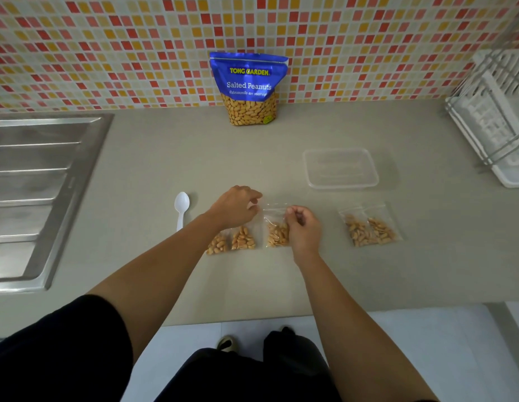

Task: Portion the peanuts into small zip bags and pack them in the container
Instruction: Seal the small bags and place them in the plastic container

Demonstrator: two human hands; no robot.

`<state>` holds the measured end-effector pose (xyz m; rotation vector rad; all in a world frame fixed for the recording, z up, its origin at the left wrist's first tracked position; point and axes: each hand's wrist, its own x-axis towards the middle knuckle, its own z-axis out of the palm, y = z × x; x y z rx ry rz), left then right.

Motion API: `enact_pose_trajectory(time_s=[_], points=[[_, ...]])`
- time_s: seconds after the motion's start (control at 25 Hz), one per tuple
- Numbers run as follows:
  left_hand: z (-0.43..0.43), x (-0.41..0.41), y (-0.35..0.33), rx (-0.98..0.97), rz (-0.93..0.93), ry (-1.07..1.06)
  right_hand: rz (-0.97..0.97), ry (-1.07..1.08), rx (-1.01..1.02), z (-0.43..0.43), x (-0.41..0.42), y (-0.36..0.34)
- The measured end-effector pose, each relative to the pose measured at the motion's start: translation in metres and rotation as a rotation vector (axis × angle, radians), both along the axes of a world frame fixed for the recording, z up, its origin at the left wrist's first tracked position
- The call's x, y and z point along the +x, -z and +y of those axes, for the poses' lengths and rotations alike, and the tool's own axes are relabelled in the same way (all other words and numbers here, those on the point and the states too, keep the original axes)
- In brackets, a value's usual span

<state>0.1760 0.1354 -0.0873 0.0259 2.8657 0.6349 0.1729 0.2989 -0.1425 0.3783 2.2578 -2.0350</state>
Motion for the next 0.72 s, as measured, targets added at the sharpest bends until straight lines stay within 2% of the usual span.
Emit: enact_pose_trajectory(time_s=[0.08,0.2,0.32,0.52,0.72], points=[[0.004,0.003,0.000,0.192,-0.068,-0.076,-0.051,-0.025,-0.077,0.002,-0.003,0.000],[0.009,0.002,0.005,0.215,-0.084,-0.125,-0.122,-0.048,-0.123,0.000,-0.006,0.001],[0.005,0.001,0.008,0.209,-0.102,-0.201,-0.069,-0.147,0.124,0.000,-0.011,-0.003],[0.011,0.002,0.013,0.109,-0.112,-0.194,-0.019,-0.303,0.488,0.000,-0.020,-0.009],[0.013,-0.008,0.005,0.083,0.039,-0.140,0.048,-0.305,0.570,0.020,-0.024,-0.026]])
